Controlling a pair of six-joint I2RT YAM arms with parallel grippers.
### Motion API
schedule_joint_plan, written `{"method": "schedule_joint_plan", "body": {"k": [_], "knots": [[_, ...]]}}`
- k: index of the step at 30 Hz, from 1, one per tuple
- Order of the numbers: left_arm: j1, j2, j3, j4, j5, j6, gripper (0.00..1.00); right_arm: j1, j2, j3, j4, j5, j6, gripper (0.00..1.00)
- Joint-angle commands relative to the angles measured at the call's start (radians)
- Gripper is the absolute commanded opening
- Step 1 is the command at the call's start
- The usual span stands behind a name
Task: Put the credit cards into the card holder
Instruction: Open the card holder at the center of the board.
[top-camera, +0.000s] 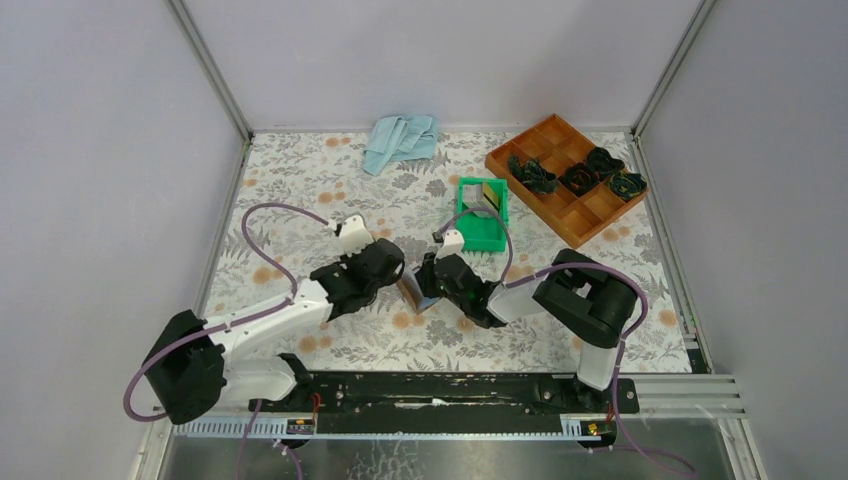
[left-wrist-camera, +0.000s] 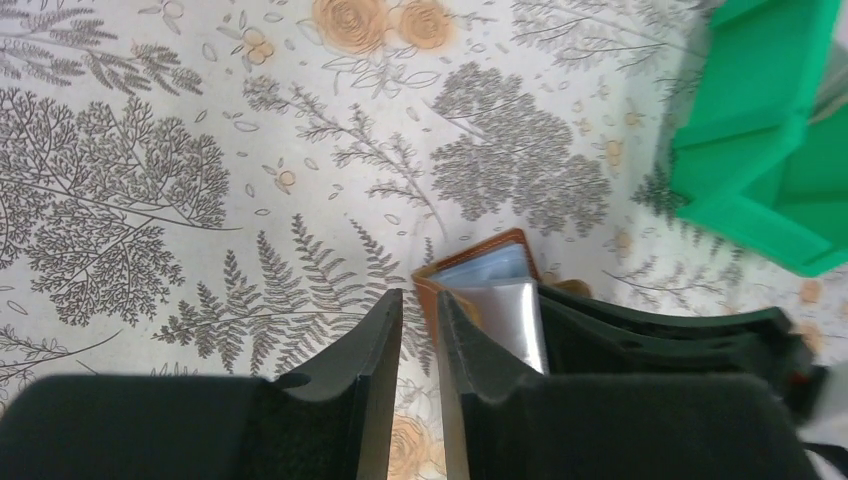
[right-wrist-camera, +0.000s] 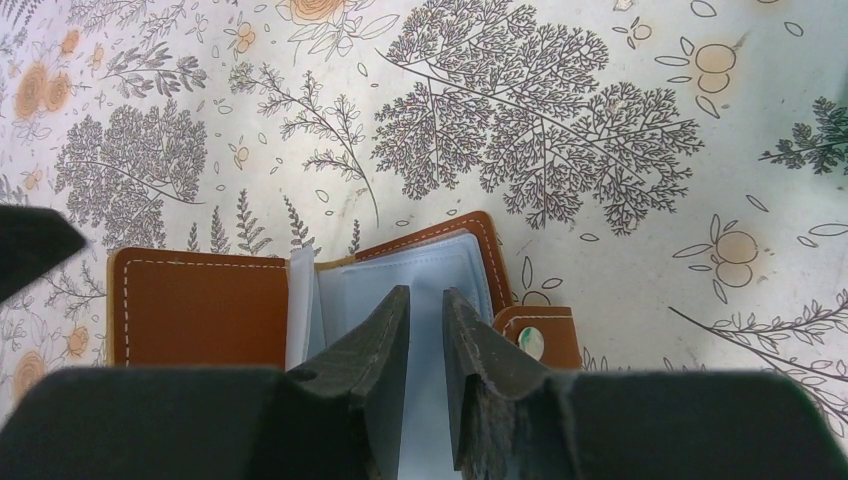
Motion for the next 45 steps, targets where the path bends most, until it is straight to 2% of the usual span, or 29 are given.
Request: {"method": "schedule_joint_plan", "body": {"k": [1,11,20,28,34,45], "knots": [[0.006,-0.024,0.099,-0.079,-0.019,0.062,0.27,0.015,-0.012,-0.011,-0.110,0.039,-0.042,0.27],[0.033,0.078,0.241,-0.040,0.106,0.112,0.28,0.040,-0.008,-0.036,-0.026,0.089,-0.099,0.26],[0.131,0.261,0.327,0.014,0.313,0.165,0.28,0.051,0.011,-0.056,0.024,0.115,-0.130,0.22],[0.212,0.351,0.403,0.019,0.475,0.212,0.28,0.062,0.031,-0.054,0.049,0.136,-0.152,0.19],[0.221,0.439,0.449,-0.005,0.551,0.250,0.28,0.067,0.024,-0.052,0.053,0.144,-0.170,0.19],[0.221,0.466,0.457,-0.054,0.628,0.306,0.24,0.071,0.031,-0.046,0.054,0.147,-0.182,0.19]]}}
